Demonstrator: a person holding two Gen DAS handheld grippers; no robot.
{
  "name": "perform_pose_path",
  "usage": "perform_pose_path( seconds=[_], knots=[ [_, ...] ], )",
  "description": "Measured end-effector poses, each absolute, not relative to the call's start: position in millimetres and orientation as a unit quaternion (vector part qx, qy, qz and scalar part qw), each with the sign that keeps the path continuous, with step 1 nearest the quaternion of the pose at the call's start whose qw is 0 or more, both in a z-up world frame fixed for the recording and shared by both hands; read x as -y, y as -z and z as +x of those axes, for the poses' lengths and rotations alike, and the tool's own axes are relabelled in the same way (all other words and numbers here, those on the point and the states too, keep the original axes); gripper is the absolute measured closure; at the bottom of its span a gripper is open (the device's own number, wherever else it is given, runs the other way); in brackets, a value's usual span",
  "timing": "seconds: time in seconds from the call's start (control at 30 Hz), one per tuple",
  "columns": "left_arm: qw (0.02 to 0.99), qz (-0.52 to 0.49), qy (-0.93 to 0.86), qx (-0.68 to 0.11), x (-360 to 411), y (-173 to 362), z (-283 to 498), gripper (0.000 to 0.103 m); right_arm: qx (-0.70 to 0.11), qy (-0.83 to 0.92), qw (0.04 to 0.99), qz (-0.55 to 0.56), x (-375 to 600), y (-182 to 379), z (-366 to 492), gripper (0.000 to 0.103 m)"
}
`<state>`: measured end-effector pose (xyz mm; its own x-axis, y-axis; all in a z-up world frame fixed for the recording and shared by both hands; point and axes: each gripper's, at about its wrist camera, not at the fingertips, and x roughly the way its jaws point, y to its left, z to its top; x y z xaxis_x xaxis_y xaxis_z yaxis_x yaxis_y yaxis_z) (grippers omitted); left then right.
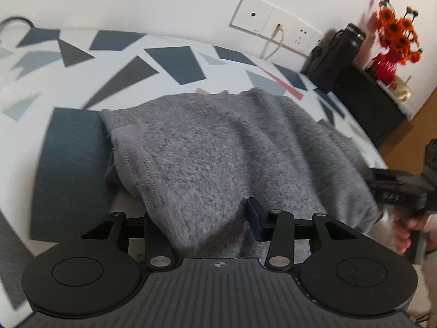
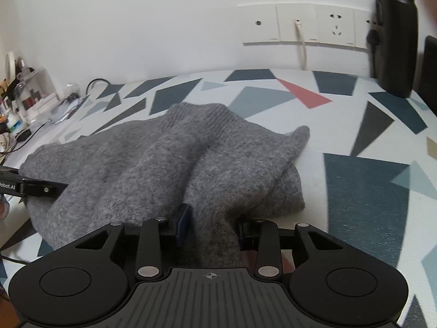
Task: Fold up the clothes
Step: 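Lower both grippers to the sweater edge and close them on it, then lift the folded grey sweater with both grippers off the bed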
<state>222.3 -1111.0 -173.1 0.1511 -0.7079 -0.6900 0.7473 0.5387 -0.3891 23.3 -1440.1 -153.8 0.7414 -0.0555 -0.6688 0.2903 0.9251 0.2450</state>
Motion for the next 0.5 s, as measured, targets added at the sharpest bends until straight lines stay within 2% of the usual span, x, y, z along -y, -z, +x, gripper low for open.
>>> perform_pose_path(
  seconds=[0.17,0.3,0.5],
  knots=[
    [0.748,-0.009,0.498,-0.439,1114.6,178.6,211.4,0.058,-0.347,0.078,0.920,0.167,1424.7,153.4,26.3,0.072],
    [0.745,-0.017,0.510,-0.430,1122.0,180.6,192.6,0.060,-0.349,0.061,0.921,0.161,1407.9,151.0,28.2,0.077],
    [0.746,-0.054,0.509,-0.426,1111.3,186.3,196.2,0.061,-0.349,0.064,0.919,0.172,1411.4,148.5,25.6,0.074]
  ],
)
